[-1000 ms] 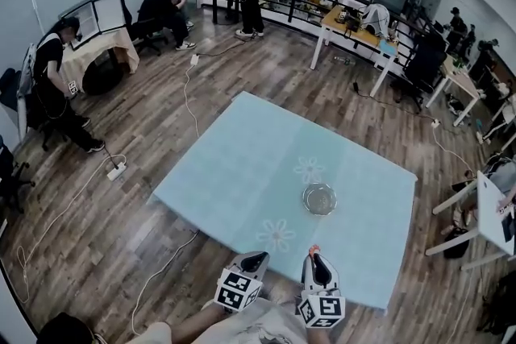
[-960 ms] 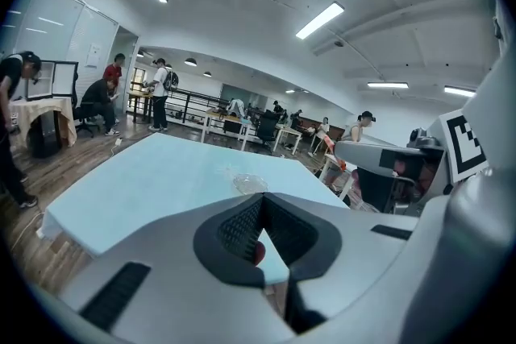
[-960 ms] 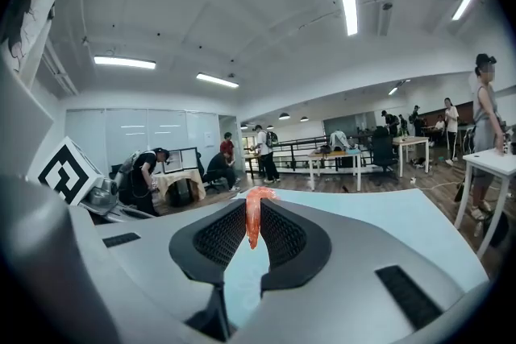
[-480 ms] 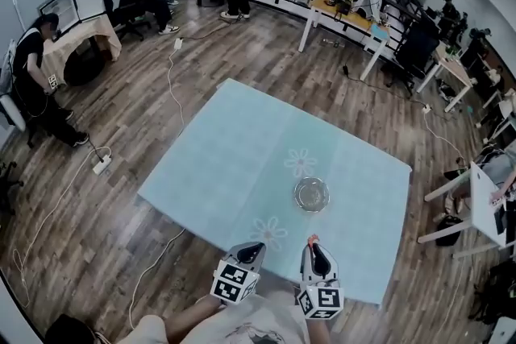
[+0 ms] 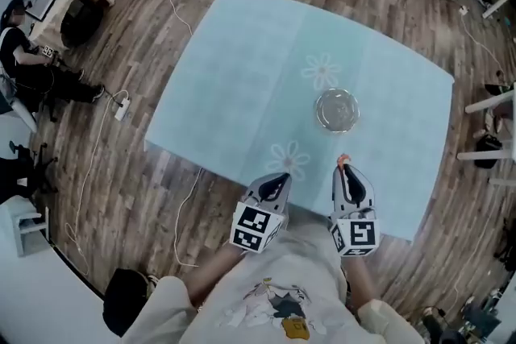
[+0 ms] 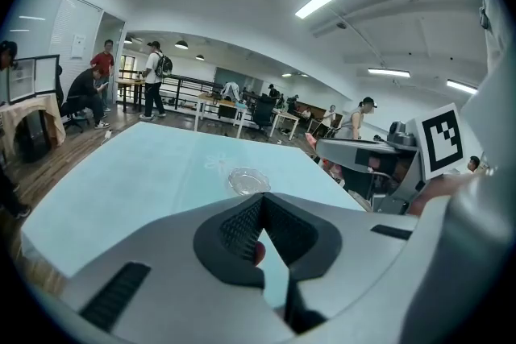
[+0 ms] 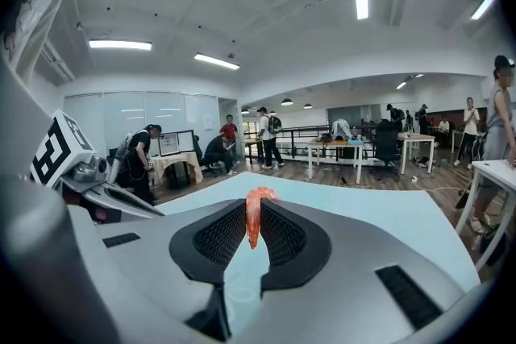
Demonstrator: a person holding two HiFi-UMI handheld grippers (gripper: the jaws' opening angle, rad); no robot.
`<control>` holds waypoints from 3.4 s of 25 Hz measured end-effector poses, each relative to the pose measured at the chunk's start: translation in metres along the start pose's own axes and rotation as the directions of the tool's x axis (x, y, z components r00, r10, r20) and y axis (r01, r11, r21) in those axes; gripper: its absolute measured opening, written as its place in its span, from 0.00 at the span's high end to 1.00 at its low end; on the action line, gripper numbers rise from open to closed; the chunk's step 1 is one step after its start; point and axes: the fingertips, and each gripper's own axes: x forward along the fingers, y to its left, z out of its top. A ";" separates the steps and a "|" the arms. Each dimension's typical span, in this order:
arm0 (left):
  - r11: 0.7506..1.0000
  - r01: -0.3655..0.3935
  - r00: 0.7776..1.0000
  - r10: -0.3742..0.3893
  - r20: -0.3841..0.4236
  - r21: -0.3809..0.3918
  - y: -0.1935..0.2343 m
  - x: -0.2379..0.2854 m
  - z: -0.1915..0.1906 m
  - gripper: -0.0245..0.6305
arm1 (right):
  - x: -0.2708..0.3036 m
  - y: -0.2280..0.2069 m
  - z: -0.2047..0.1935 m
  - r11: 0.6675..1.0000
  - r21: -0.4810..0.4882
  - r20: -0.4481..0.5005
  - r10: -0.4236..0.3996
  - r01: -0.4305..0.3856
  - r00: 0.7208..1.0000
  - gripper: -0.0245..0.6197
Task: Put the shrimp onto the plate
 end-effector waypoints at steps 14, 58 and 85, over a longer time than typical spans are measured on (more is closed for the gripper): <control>0.996 -0.075 0.992 0.069 -0.105 -0.048 0.010 0.099 0.007 0.95 | 0.071 -0.078 -0.042 0.996 0.078 -0.116 0.054 -0.046 0.992 0.85; 0.973 -0.189 0.960 0.155 -0.231 -0.133 0.027 0.217 -0.055 0.95 | 0.200 -0.136 -0.179 0.987 0.094 -0.338 0.157 -0.133 0.928 0.85; 0.985 -0.148 0.981 0.135 -0.139 -0.086 0.021 0.163 -0.017 0.95 | 0.148 -0.120 -0.128 0.995 0.045 -0.301 0.096 -0.087 0.949 0.86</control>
